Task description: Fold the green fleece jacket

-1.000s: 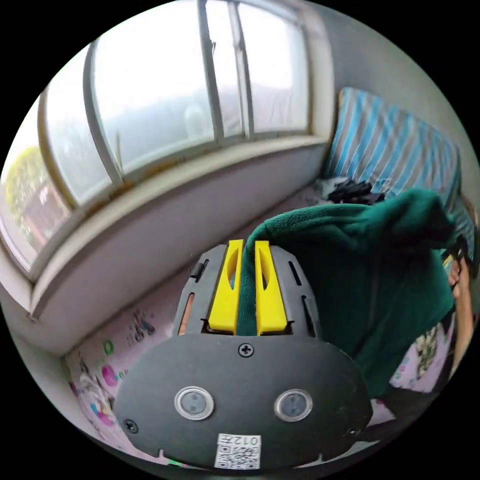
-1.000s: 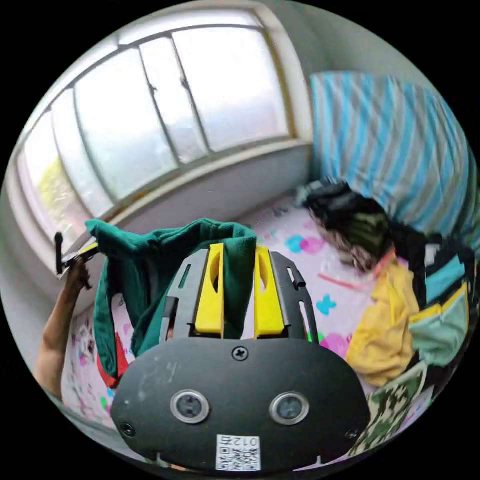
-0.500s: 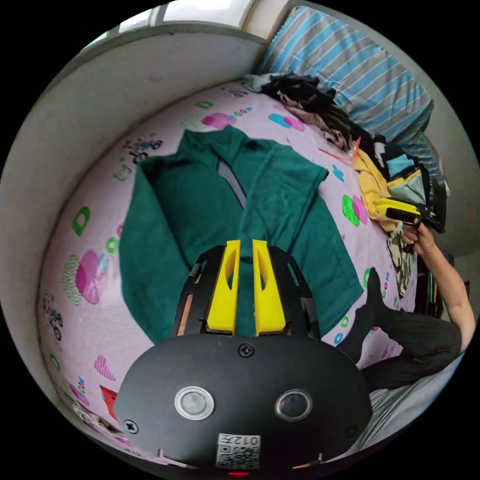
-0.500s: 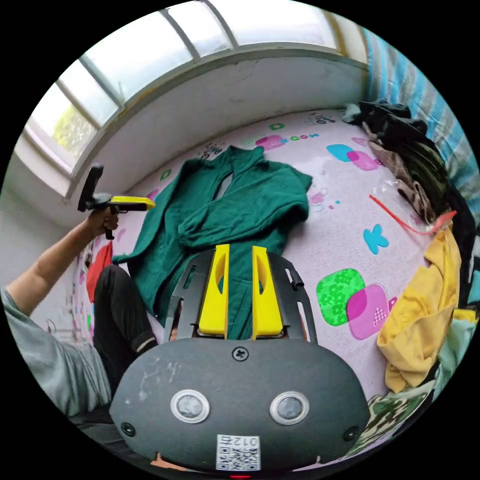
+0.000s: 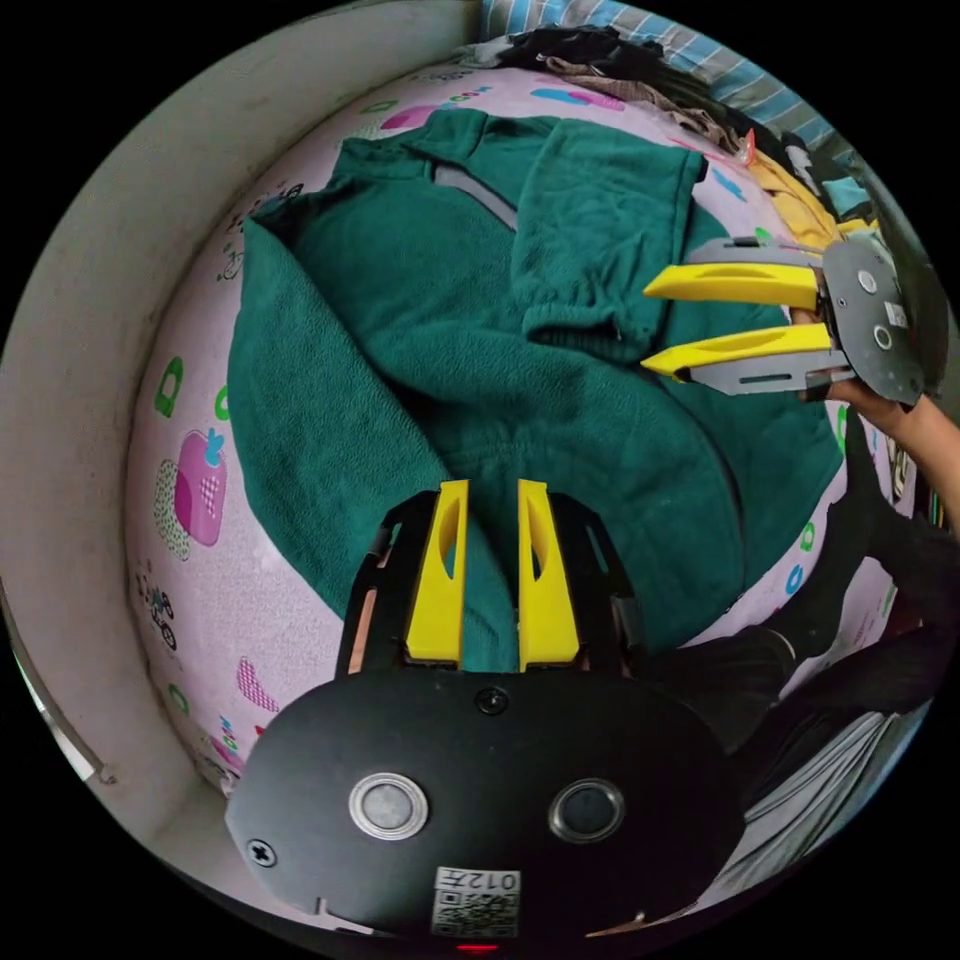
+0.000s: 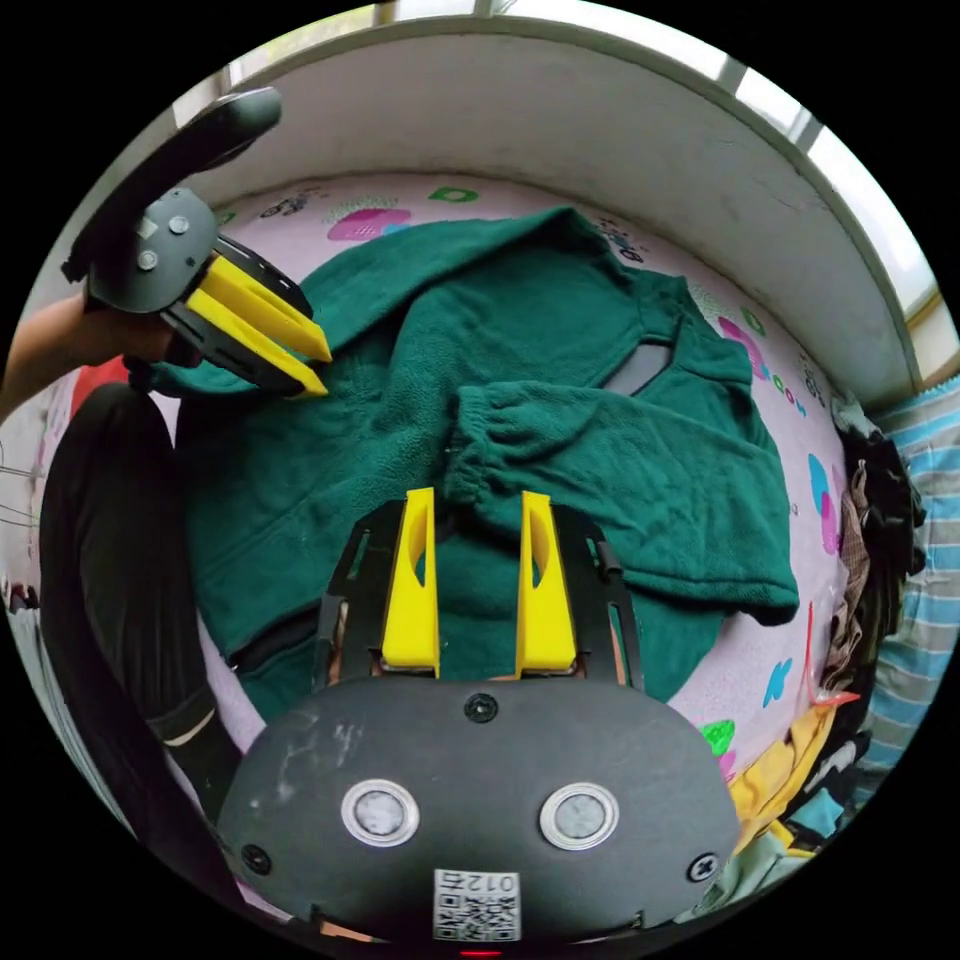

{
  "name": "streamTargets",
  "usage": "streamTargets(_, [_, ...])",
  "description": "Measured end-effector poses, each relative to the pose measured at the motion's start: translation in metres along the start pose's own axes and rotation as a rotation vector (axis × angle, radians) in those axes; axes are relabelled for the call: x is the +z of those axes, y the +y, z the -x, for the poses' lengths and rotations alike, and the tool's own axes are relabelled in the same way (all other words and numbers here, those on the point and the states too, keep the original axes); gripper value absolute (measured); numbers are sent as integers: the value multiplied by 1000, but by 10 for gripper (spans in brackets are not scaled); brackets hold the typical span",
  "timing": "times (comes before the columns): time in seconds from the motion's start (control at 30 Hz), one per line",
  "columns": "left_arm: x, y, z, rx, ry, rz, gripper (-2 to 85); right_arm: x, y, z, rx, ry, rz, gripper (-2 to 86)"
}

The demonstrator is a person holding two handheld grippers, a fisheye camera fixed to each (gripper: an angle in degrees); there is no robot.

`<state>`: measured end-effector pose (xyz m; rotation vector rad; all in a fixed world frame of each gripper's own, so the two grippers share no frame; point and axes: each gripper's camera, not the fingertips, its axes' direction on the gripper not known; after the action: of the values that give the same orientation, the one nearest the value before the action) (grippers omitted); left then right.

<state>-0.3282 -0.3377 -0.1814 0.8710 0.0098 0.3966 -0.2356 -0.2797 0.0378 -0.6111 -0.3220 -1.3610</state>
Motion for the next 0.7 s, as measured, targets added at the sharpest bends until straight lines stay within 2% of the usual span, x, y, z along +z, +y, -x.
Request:
streamTargets(0.13, [12, -13, -4, 3, -54, 22, 54, 16, -20, -10, 17, 0, 86, 69])
streamTargets(0.2, [14, -18, -7, 8, -87, 28, 48, 1, -19, -30, 94, -32, 23, 58])
streamTargets(0.3, [13, -22, -5, -4, -90, 21, 34, -54, -5, -89, 182, 47, -82, 54])
streamTargets(0.4, [11, -21, 4, -39, -58, -8, 17, -132, 34, -185, 349, 302, -133, 53])
streamTargets(0.47, [10, -20, 9, -62, -49, -22, 8, -204, 94, -266, 666, 598, -172, 40])
streamTargets(0.53, [8, -19, 14, -61, -18, -41, 1, -251, 147, -307, 876, 729, -181, 24])
streamTargets(0.6, [3, -16, 17, -53, -5, -56, -1, -279, 196, -326, 996, 687, -200, 24])
streamTargets(0.7, [-18, -9, 26, -37, 14, -95, -2, -280, 249, -311, 973, 570, -226, 0])
